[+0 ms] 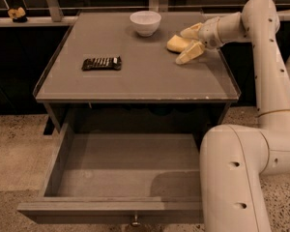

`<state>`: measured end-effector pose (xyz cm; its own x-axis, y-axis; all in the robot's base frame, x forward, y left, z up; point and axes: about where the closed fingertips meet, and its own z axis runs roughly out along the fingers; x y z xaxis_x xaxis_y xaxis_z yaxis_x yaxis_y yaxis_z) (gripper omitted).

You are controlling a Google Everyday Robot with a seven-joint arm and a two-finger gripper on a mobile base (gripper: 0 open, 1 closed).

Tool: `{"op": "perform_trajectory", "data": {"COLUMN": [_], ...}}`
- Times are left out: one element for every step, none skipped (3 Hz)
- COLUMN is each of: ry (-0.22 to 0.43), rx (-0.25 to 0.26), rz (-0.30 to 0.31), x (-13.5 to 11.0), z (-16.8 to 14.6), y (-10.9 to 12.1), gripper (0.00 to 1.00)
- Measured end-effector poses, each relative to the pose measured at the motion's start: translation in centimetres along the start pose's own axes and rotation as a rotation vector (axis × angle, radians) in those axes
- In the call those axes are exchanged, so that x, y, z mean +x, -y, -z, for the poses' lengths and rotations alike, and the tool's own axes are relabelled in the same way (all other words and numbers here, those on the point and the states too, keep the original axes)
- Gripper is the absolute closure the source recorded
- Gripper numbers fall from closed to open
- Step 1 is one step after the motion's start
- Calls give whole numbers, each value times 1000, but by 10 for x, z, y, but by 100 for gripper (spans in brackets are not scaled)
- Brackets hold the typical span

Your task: Place sponge into top drawer

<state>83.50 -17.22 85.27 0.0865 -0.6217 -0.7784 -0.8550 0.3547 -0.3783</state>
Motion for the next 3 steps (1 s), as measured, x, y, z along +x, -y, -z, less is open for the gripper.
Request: {"op": "perform_trajectory", "data": {"ry": [0,0,0], "rx": [0,0,0], "rz": [0,0,0], "x": [0,0,0], "z": [0,0,0], "y": [0,0,0], "gripper": [65,89,100]}}
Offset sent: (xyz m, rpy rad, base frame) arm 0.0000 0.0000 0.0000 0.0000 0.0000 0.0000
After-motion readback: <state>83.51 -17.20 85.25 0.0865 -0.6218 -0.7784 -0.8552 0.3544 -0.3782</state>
